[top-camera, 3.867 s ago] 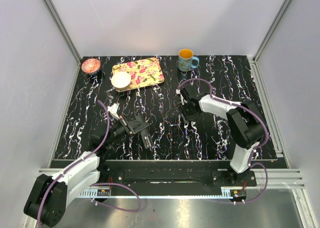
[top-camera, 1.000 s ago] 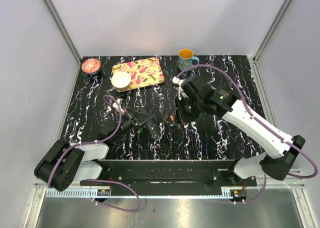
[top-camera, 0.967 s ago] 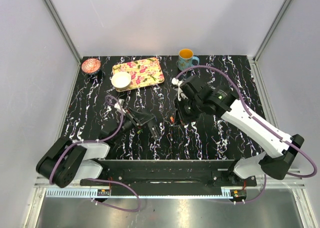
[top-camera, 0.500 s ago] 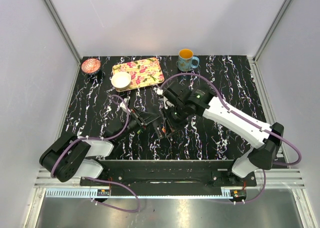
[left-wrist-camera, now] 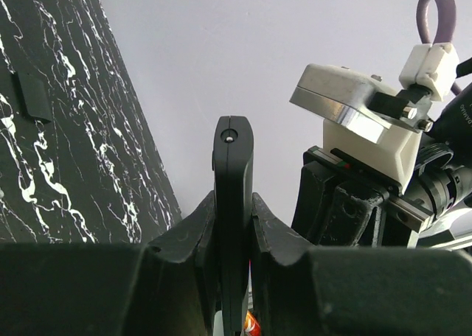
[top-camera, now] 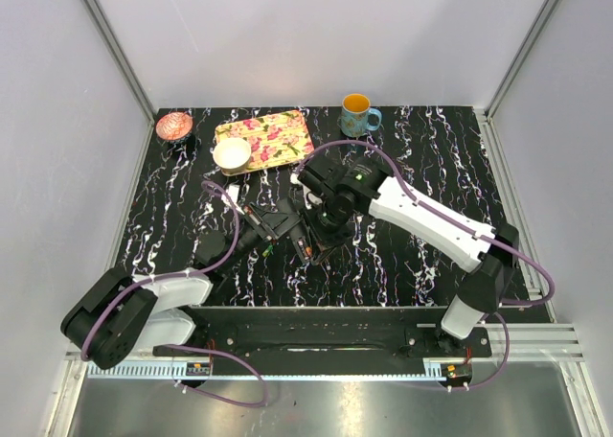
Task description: Load the batteries into the remote control
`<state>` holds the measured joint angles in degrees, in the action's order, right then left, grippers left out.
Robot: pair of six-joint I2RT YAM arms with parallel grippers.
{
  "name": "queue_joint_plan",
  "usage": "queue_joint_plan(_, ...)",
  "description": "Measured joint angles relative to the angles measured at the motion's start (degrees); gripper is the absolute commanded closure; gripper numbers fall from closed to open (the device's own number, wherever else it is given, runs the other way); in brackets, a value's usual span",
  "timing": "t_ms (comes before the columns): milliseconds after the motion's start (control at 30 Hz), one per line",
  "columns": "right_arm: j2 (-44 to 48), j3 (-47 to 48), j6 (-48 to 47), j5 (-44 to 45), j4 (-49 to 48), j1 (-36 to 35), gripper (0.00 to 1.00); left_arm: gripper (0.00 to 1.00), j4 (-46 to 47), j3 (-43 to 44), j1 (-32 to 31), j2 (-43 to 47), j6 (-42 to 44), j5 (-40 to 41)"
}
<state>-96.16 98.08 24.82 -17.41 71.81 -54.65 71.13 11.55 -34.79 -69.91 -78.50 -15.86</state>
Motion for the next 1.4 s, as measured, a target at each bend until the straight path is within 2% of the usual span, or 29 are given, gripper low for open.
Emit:
queue_joint_plan(633,-3.43,4.02,-0.20,1.95,3.21,0.00,1.00,1.00,-2.51,-0.04,-0.81,1.29,0.63,2.56)
queue_joint_plan(1233,-5.14,6.60,-1.49,3.19,3.89,0.33,1.00,1.00,-2.51,-0.94,-1.09,1.18,-2.12,2.49)
queue_joint_plan(1400,-5.18,6.60,-1.95,2.71,4.07,1.03,0.87,1.00,-2.45,-1.27,-1.09,1.16,-3.04,2.86)
